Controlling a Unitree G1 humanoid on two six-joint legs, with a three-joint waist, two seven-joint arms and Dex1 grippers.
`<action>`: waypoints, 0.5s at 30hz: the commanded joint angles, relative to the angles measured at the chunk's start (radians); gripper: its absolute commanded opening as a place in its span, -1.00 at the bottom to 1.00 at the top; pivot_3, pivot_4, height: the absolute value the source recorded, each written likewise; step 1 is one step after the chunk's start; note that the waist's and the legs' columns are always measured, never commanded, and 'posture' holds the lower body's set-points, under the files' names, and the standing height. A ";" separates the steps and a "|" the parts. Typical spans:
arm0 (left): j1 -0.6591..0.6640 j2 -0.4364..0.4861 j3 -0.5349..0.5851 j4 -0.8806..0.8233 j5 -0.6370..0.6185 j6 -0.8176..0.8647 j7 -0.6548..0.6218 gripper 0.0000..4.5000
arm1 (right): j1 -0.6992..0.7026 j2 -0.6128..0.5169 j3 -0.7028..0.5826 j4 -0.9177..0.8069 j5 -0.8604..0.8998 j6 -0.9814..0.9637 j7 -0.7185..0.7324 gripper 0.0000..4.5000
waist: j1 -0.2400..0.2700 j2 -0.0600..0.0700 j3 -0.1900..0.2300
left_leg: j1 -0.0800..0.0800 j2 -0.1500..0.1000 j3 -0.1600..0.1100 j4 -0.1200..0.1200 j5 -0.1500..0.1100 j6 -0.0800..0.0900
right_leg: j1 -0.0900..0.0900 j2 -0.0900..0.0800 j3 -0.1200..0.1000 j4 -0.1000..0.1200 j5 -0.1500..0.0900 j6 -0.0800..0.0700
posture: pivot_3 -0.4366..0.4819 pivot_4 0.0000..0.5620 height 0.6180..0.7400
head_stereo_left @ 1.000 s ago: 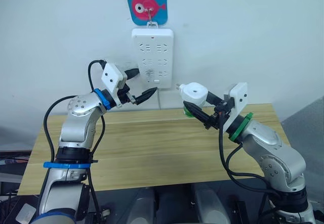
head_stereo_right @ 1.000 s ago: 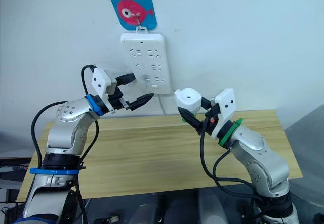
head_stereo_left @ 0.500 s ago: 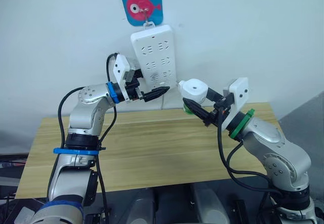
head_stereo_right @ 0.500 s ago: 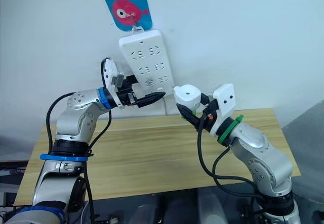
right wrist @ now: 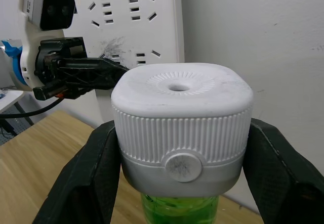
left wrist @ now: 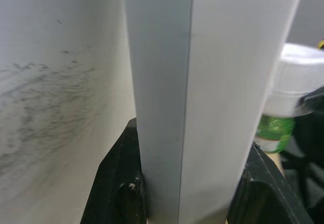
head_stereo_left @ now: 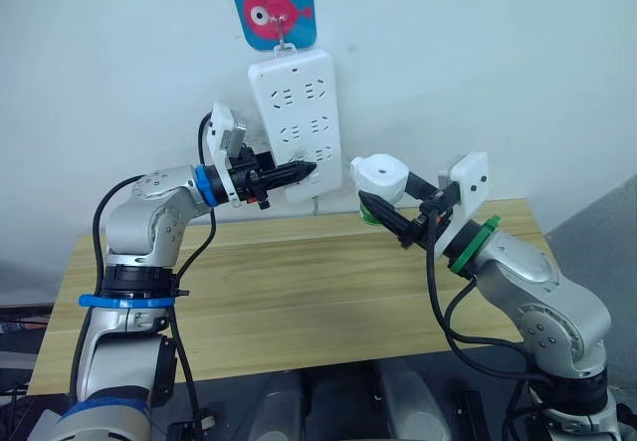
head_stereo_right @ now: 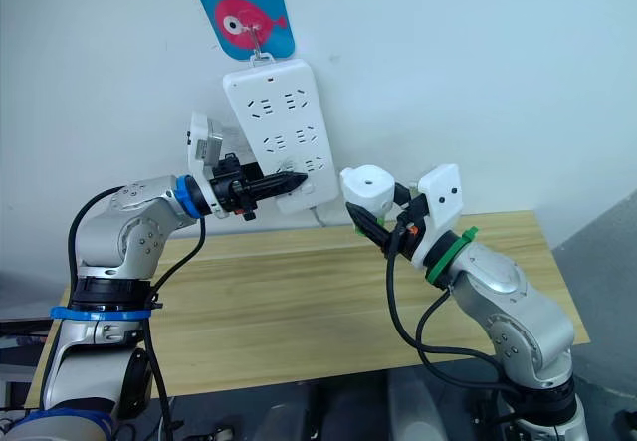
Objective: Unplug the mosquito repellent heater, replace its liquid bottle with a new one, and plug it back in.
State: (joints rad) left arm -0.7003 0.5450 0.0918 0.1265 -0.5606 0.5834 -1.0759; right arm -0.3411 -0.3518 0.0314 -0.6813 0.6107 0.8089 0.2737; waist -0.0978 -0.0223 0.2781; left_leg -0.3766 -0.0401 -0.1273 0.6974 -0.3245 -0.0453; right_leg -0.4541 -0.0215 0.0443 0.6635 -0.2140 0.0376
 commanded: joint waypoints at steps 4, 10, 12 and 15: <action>0.002 0.001 0.013 -0.052 -0.054 0.048 -0.001 -0.41 | -0.056 0.008 0.059 -0.039 -0.023 -0.019 0.005 0.36 | -0.002 0.000 0.000 | -0.003 0.000 -0.001 0.000 0.000 0.000 | -0.003 0.000 -0.001 0.001 0.000 0.000 | -0.43 -0.18 1.00; 0.009 0.004 0.012 -0.072 -0.063 0.063 0.000 -0.41 | -0.080 0.034 0.060 -0.009 -0.041 -0.025 -0.003 0.36 | -0.001 0.000 0.000 | -0.003 0.000 -0.001 0.000 0.000 0.000 | -0.003 0.000 -0.001 0.000 0.000 0.000 | -0.42 -0.17 1.00; 0.012 0.005 0.012 -0.076 -0.064 0.066 0.002 -0.41 | -0.085 0.043 0.061 -0.006 -0.043 -0.024 -0.002 0.36 | -0.001 0.000 0.000 | -0.003 0.000 -0.002 0.000 0.000 0.000 | -0.003 0.000 -0.001 0.000 0.000 0.000 | -0.41 -0.17 1.00; 0.018 0.005 0.014 -0.085 -0.064 0.072 0.004 -0.41 | -0.100 0.063 0.062 0.004 -0.046 -0.026 -0.008 0.36 | -0.002 0.000 0.000 | -0.003 0.000 -0.002 0.000 0.000 0.000 | -0.003 0.000 -0.001 0.000 0.000 0.000 | -0.42 -0.17 1.00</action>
State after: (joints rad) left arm -0.6906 0.5461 0.1029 0.0846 -0.5904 0.6472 -1.0565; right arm -0.4159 -0.3015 0.1012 -0.6592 0.5696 0.8081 0.2747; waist -0.0994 -0.0222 0.2781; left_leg -0.3798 -0.0403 -0.1289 0.6977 -0.3244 -0.0455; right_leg -0.4568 -0.0219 0.0435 0.6637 -0.2139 0.0373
